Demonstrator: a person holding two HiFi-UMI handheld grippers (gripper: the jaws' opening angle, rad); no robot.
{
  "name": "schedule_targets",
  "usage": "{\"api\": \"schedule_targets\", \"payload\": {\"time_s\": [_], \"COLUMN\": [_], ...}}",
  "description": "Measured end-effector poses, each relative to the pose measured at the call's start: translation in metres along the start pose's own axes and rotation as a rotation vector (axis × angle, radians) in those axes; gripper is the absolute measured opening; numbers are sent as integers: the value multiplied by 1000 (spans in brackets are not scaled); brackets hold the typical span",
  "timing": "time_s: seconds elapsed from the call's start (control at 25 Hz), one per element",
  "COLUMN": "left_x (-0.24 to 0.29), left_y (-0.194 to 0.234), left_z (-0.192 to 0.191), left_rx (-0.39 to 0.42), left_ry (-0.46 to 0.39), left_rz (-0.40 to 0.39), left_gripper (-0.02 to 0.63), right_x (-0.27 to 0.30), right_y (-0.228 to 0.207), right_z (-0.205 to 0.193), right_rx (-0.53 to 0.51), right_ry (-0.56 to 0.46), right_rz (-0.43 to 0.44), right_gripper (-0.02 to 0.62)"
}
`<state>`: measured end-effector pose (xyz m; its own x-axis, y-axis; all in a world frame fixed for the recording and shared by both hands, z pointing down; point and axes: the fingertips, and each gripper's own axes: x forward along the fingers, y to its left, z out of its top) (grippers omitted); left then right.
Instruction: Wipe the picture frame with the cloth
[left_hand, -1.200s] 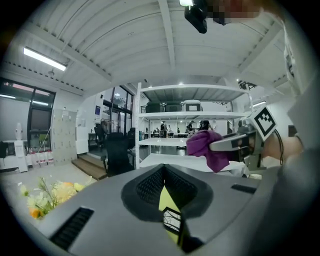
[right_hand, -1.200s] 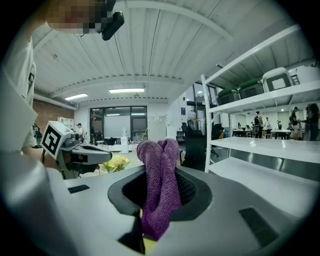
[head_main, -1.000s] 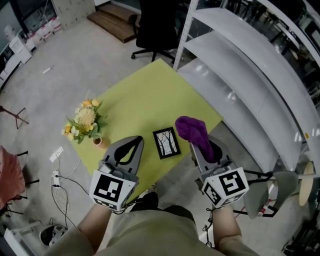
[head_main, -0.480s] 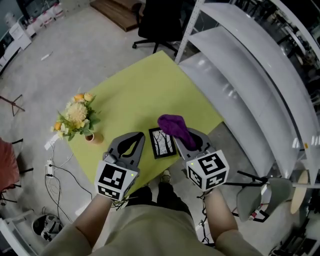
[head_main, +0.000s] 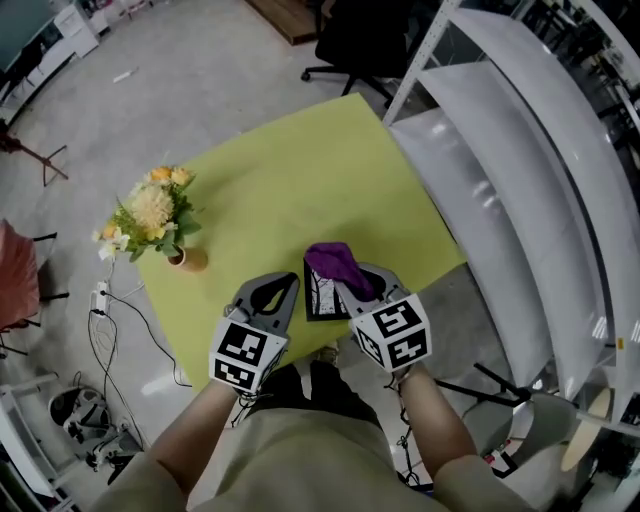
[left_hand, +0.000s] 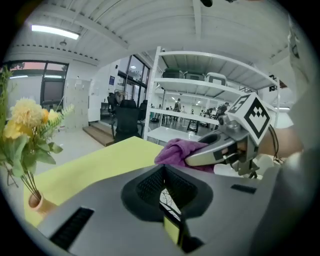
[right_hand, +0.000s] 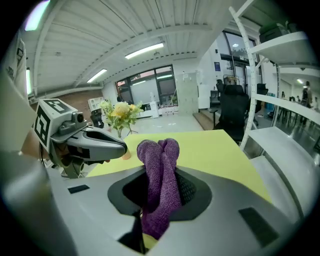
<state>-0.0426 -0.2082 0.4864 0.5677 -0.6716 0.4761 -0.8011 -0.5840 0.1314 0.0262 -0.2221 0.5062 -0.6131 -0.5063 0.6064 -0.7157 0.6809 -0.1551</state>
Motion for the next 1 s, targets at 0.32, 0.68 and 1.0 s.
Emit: {"api": "schedule_targets", "payload": {"time_s": [0.32,0.68,1.0], "left_x": [33,66,86], "left_y": [-2,-6,-11], "left_z": [-54,-114,-153], "left_rx": [-45,-97,-108], "left_ry": [105,215,303], "left_rz": [-5,-46,-95], "left_gripper": [8,8,8], "right_x": [47,83,98], "right_y": [-8,-13,-8], "right_z": [-39,-78,-97], "right_rx": [-25,-39,-69], "right_ry": [98,183,211], "right_rz": [61,85,110], "right_gripper": [87,87,89]}}
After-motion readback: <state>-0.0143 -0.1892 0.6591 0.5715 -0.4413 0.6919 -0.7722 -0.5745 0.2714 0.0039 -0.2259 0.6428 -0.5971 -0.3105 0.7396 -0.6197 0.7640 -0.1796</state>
